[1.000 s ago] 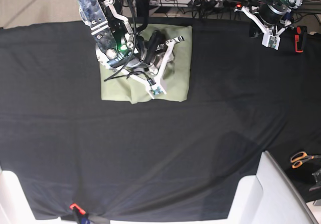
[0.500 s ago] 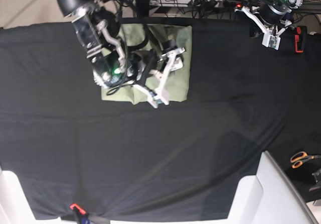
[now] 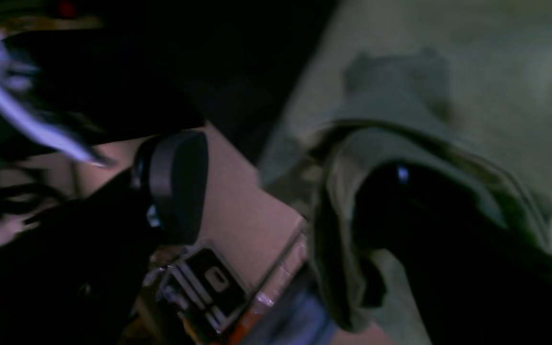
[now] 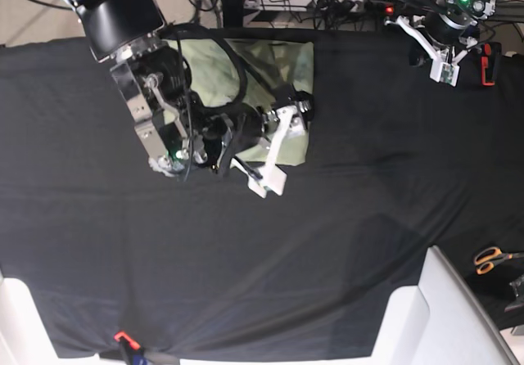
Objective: Fold the T-shirt properly
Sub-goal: 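Press and smooth the folded stack with the right gripper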
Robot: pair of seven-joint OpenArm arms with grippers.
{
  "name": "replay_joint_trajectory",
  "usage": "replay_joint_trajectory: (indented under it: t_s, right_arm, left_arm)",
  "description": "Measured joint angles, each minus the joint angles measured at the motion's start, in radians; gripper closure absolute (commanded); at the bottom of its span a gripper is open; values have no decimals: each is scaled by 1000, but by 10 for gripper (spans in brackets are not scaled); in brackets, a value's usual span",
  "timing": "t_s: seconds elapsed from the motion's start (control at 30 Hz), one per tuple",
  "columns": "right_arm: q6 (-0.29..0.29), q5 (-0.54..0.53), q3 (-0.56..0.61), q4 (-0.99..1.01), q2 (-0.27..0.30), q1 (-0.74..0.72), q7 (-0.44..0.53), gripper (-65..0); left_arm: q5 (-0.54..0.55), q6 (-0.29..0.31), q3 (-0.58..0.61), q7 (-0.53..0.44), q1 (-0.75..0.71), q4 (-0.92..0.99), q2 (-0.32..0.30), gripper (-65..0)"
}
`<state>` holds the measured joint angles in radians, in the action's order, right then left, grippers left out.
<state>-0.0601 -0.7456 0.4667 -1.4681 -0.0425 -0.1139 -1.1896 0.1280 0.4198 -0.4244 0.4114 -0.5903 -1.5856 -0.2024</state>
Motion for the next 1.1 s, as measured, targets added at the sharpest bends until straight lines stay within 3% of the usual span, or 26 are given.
replay_joint_trajectory:
  t_s: [0.4,0.67,0.97,1.1]
  right_arm:
    - [-2,-26,-2,207,-40,-76,-26,-432]
    - [0,-264,38,261,-43,-143,-30,-432]
    - [7,-343,58,266,-43,-159,-34,-432]
    - [71,-351,62,266,-10,-157,-26,-432]
  left_arm:
    - [0,0,-2,5,40,2,-19,0]
    - [0,0,-1,6,54,3,-22,0]
    - [0,1,-1,5,53,11,-22,0]
    - [0,0,-1,7,47,11,-23,0]
